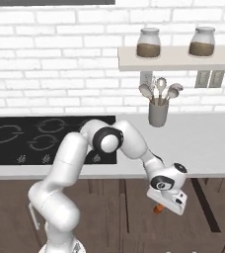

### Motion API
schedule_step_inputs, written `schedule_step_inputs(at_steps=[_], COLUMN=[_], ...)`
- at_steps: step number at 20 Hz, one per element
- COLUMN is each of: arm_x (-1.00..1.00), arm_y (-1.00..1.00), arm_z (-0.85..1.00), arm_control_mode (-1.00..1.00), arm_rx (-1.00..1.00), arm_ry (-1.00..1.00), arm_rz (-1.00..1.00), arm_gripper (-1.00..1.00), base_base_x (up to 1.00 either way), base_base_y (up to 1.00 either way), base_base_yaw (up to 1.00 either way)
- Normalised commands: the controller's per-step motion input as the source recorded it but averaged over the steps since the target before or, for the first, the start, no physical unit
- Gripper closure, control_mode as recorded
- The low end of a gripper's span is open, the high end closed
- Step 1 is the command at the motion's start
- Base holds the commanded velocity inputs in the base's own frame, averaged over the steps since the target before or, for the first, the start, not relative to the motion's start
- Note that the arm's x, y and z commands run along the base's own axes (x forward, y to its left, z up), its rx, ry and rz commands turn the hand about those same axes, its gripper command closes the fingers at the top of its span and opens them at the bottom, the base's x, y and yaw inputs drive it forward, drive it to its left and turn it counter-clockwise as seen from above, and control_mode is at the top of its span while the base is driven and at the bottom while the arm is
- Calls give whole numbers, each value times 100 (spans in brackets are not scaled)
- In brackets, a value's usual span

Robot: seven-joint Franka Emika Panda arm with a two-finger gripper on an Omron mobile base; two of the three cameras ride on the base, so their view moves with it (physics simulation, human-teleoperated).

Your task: Pick up the knife from the drawer and place it on the cutting board. Then place the meat from the plate to the cutting board.

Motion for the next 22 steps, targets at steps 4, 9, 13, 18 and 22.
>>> schedule_step_inputs(at_steps=[4,9,13,18,22], arm_x=[-100,-98,-54,-22,-11], arm_y=[0,-5,-4,21,75], arm_z=[0,24,96,100,100], arm_control_mode=[-100,-100,-100,-100,-100], arm_rx=[3,1,-1,-3,-6], arm_ry=[0,0,0,0,0], arm_rz=[0,0,0,0,0], arm_gripper=[100,100,100,100,100], base_base_x=[0,0,0,0,0], base_base_y=[0,0,0,0,0], base_base_yaw=[0,0,0,0,0])
